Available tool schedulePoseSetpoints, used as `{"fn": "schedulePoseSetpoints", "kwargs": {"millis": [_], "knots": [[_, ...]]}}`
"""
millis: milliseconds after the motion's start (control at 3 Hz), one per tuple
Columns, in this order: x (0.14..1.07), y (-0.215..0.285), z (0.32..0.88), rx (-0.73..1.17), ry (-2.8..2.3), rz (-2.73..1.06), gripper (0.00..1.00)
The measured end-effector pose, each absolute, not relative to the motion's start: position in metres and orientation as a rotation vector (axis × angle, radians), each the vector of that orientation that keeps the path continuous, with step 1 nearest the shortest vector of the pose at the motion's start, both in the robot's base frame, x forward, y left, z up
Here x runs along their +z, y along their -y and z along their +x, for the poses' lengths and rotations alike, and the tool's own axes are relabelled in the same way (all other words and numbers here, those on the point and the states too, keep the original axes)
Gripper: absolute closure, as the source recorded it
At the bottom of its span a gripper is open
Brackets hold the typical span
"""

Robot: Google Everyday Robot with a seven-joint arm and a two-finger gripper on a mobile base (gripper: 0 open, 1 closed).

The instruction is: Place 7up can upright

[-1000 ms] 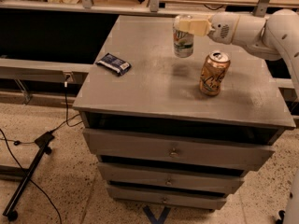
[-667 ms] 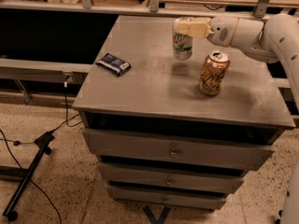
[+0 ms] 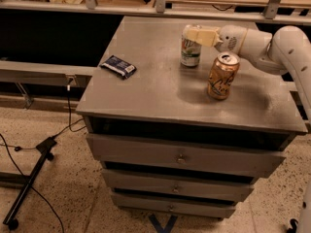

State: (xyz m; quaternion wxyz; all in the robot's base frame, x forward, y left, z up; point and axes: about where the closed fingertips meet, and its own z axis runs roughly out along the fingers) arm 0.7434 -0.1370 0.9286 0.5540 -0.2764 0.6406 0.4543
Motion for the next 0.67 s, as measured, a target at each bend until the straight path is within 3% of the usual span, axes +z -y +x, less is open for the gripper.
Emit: {"fn": "schedulePoseSetpoints", "kwargs": {"millis": [333, 667], "knots": [[0.9238, 0.1375, 0.7425, 1.101, -1.493, -0.63, 0.0], [0.9237, 0.1374, 0.7423, 1.103, -1.49, -0.629, 0.0]]}}
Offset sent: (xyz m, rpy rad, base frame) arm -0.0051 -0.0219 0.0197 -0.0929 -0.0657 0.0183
